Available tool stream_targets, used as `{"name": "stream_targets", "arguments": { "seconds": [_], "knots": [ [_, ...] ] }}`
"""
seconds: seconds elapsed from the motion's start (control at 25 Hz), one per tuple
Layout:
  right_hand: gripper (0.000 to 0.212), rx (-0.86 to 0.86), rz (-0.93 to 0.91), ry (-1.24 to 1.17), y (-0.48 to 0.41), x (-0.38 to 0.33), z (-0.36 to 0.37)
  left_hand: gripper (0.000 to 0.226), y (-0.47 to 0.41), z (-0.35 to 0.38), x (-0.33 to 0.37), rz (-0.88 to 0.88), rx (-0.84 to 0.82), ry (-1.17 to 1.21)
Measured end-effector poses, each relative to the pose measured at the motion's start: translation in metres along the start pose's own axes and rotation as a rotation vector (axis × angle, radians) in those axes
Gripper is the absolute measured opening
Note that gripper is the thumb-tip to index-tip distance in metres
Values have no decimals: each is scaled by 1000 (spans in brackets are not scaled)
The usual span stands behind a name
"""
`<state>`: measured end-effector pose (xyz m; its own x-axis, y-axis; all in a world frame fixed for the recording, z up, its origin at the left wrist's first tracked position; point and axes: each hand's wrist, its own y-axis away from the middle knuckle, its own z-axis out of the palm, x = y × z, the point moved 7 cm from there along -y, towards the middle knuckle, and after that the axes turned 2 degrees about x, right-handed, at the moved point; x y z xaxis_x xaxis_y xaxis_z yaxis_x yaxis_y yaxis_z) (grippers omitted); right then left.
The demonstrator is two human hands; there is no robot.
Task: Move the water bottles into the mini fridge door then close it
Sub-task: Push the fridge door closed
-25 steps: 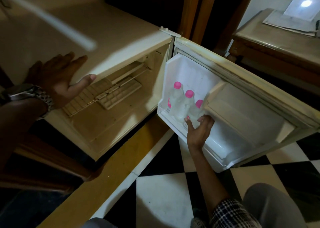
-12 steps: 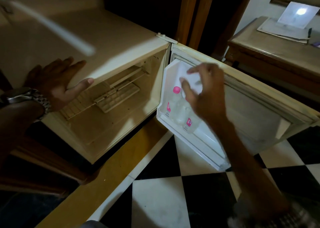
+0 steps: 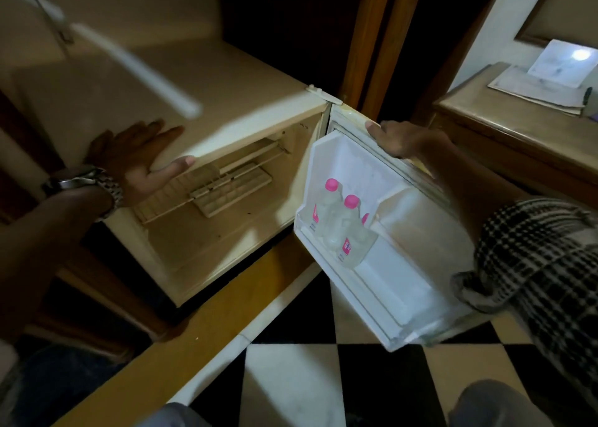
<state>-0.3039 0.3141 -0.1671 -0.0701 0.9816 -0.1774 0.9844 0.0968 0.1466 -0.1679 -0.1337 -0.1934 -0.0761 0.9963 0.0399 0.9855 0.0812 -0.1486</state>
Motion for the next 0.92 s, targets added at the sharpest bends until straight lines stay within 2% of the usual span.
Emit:
{"name": "stream_targets", "arguments": {
  "seconds": [0.12,0.28,0.4,0.6,0.72,0.84,0.92],
  "knots": [
    [83,-74,10,6,-4,-2,3,84,15,-10,9,-7,10,40],
    [106,-125,-38,-49,4,-21,21,86,22,-21,17,-37,-34,51],
    [109,-49,-156,-134,5,-45,28,81,24,-23,21,-38,-53,25],
    [100,96,-223,-67,15,-78,35,83,25,-23,21,-39,-78,30],
    [108,155,-296,-13,16,-108,37,97,24,-22,16,-92,-174,60],
    [98,236,-358,-66,16,-134,36,126,9,-18,17,-229,-389,74],
    [91,269,-372,-152,15,-149,36,138,0,-12,20,-289,-446,64]
  ]
}}
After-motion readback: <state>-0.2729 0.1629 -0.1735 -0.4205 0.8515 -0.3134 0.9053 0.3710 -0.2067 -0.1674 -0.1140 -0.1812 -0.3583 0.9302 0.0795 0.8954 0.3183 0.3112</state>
